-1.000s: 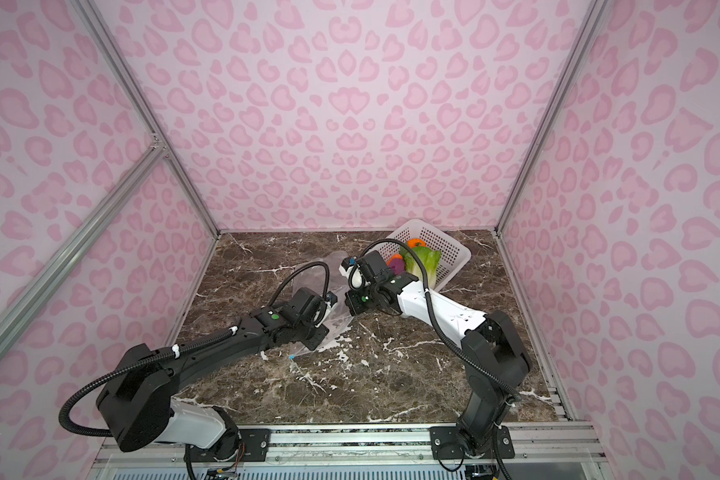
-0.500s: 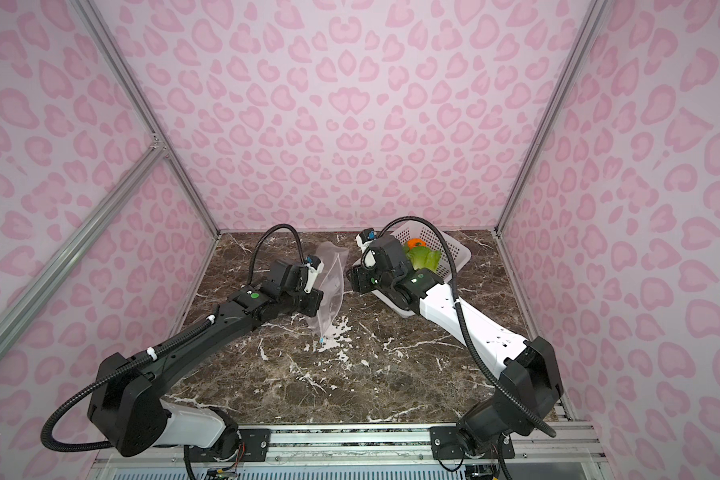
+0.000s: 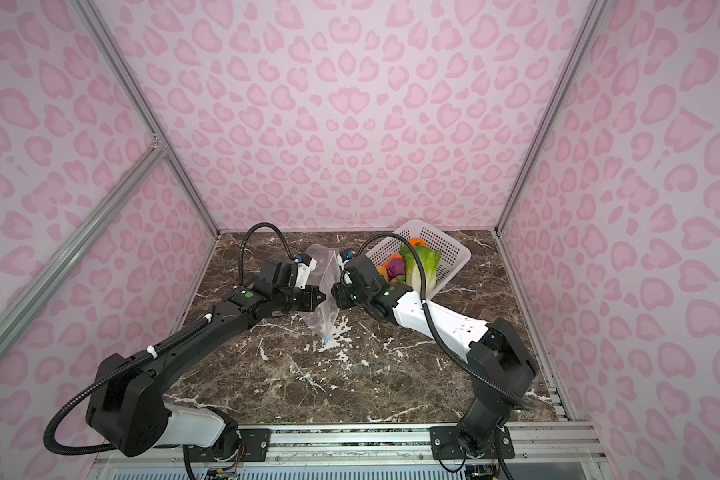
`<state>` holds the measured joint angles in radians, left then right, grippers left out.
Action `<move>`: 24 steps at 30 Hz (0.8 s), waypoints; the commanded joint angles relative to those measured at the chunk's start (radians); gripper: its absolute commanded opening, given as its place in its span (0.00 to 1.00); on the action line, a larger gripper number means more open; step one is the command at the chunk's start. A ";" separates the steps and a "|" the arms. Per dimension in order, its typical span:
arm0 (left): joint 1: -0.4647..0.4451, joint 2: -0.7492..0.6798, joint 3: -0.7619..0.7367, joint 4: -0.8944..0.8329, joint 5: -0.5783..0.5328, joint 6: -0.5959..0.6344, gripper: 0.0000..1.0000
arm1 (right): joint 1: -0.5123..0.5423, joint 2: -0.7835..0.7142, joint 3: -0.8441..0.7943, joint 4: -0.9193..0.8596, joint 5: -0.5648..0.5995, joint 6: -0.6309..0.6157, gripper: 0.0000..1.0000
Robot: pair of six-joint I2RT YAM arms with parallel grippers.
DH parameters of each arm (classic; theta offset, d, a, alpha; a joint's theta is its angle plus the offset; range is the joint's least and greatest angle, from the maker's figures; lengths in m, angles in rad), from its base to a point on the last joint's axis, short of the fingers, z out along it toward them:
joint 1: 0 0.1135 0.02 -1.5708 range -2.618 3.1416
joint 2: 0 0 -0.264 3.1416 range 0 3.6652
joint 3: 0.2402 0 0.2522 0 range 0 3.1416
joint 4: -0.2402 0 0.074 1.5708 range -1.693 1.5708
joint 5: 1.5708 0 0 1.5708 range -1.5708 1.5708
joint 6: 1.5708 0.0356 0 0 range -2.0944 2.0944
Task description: Place the food in the zip-top bag and seal the zipper
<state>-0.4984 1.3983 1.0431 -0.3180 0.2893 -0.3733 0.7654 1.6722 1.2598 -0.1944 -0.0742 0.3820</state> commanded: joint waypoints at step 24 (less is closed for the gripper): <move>0.022 -0.125 -0.062 0.127 0.046 -0.075 0.02 | -0.118 0.179 0.126 -0.115 -0.253 -0.117 0.17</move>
<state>-0.4816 1.2625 0.9703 -0.1867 0.3565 -0.4427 0.6491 1.8835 1.4059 -0.2993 -0.3767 0.2691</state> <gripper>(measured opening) 0.053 0.086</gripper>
